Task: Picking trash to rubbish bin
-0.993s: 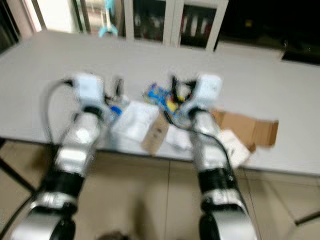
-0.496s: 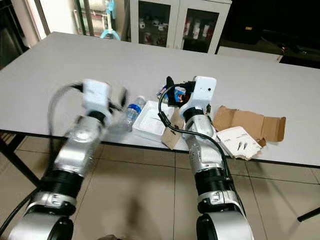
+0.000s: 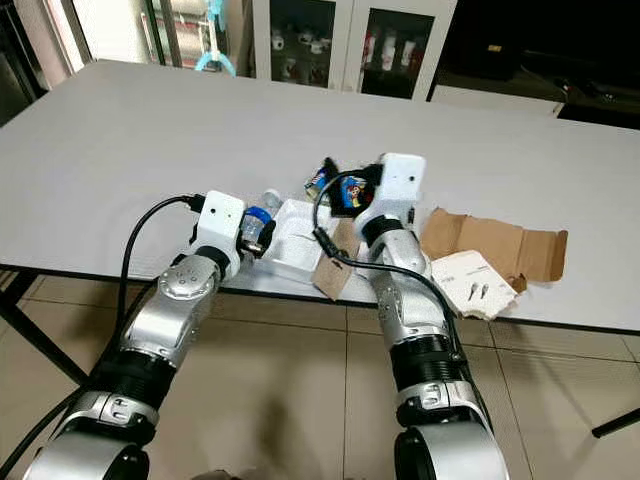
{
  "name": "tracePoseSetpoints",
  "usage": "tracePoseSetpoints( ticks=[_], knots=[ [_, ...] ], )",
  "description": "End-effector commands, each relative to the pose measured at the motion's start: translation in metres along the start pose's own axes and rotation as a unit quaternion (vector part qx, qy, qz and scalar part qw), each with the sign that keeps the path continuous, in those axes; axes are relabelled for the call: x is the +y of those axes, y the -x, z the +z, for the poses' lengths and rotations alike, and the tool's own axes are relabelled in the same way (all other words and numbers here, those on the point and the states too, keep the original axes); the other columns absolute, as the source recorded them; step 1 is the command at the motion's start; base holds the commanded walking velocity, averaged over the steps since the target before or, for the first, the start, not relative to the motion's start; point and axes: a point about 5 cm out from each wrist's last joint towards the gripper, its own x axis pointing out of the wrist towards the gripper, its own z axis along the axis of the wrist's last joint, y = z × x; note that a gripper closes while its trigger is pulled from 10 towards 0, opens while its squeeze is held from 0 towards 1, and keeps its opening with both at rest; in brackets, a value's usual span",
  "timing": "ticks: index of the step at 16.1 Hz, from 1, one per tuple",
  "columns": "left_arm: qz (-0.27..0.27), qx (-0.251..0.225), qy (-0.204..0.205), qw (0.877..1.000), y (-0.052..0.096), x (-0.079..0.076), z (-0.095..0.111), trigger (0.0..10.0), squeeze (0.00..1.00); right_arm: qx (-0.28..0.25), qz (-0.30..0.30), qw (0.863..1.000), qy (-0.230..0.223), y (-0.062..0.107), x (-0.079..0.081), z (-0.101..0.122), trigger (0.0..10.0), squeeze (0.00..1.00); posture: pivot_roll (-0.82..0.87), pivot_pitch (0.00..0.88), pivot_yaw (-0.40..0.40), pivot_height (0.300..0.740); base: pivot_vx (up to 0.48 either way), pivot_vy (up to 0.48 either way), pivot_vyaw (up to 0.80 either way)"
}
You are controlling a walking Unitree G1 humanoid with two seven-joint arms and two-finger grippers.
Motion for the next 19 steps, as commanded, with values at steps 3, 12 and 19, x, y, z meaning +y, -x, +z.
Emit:
tracePoseSetpoints(
  ticks=[3, 12, 19],
  knots=[
    [-0.005, -0.013, -0.011, 1.0, -0.003, -0.004, 0.013, 10.0, 0.0, 0.063, 0.088, 0.994, -0.026, 0.009, 0.002, -0.006, 10.0, 0.0, 0.04, 0.032, -0.086, 0.74, 0.0, 0.0, 0.0],
    [0.003, -0.019, -0.011, 1.0, -0.005, -0.002, 0.018, 10.0, 0.0, 0.166, 0.247, 0.954, -0.045, 0.039, 0.008, -0.006, 10.0, 0.0, 0.03, 0.029, -0.082, 0.74, 0.0, 0.0, 0.0],
    [-0.001, 0.005, 0.01, 1.0, -0.009, -0.006, 0.014, 10.0, 0.0, 0.201, 0.319, 0.925, -0.045, 0.056, 0.026, -0.009, 10.0, 0.0, 0.03, 0.031, -0.082, 0.74, 0.0, 0.0, 0.0]
  ],
)
